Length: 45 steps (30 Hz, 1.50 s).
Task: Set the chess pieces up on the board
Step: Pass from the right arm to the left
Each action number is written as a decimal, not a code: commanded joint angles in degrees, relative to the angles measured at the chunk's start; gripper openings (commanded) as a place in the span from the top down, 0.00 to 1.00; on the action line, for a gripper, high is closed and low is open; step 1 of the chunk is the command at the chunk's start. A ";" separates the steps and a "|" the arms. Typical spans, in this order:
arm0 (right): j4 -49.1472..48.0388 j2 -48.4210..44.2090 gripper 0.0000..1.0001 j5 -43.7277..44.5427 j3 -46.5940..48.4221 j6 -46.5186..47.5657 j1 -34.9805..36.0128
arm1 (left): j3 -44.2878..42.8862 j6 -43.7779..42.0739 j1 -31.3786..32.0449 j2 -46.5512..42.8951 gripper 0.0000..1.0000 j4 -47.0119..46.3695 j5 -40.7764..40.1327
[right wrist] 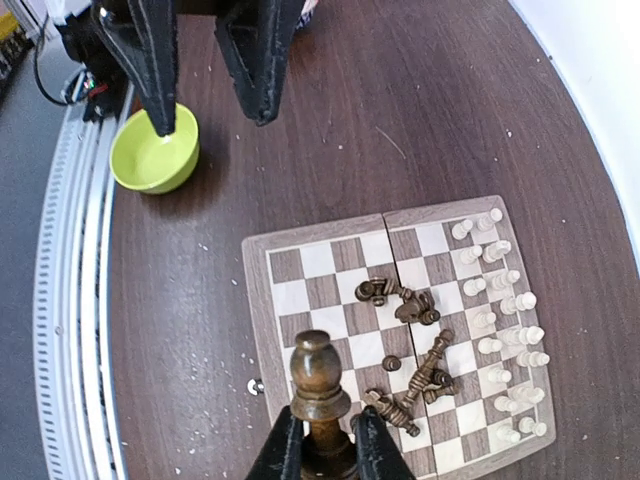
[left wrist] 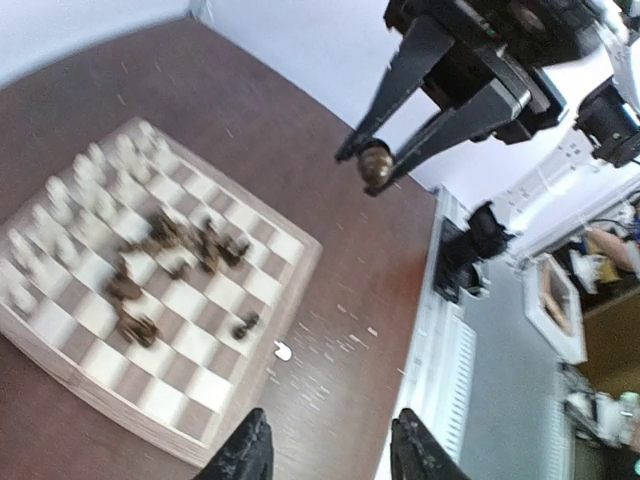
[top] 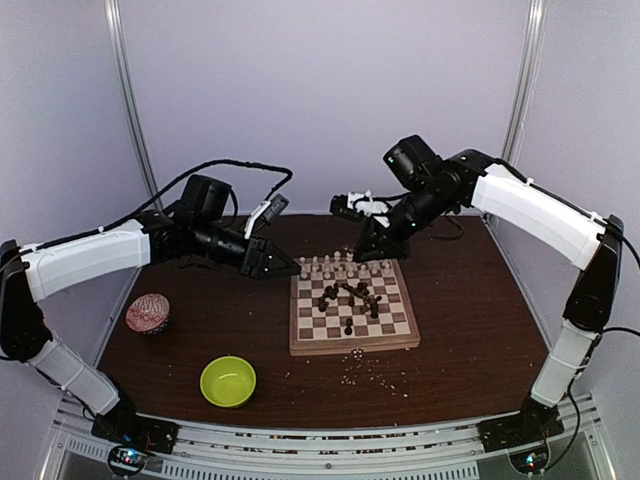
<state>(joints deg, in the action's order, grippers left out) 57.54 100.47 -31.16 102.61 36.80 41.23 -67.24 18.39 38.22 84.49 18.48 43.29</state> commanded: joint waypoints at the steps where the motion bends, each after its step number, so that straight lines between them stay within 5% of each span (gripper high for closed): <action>1: -3.77 -2.24 0.90 -15.09 -3.97 -9.64 -3.37 | -1.74 -4.98 2.18 -1.77 0.56 -10.91 -12.20; 9: -10.20 -4.46 0.90 -22.57 -10.52 -15.90 -3.88 | 1.74 0.67 5.94 2.06 0.53 -36.34 -9.71; 18: -11.65 -4.20 0.89 -25.40 -10.89 -18.00 -4.28 | -2.83 -0.20 9.10 7.23 0.52 -37.21 -3.30; 29: -12.58 -5.27 0.89 -27.14 -12.09 -18.18 -5.04 | -3.25 -0.24 9.33 8.92 0.53 -34.00 -4.96; 45: -12.82 -5.61 0.88 -27.34 -12.86 -17.90 -5.21 | -4.30 2.04 9.24 11.36 0.90 -33.77 -0.43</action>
<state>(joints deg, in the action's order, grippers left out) 45.69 96.71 -57.49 90.45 19.16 36.29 -70.08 20.05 47.35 95.15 -13.72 41.30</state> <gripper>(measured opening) 0.156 0.134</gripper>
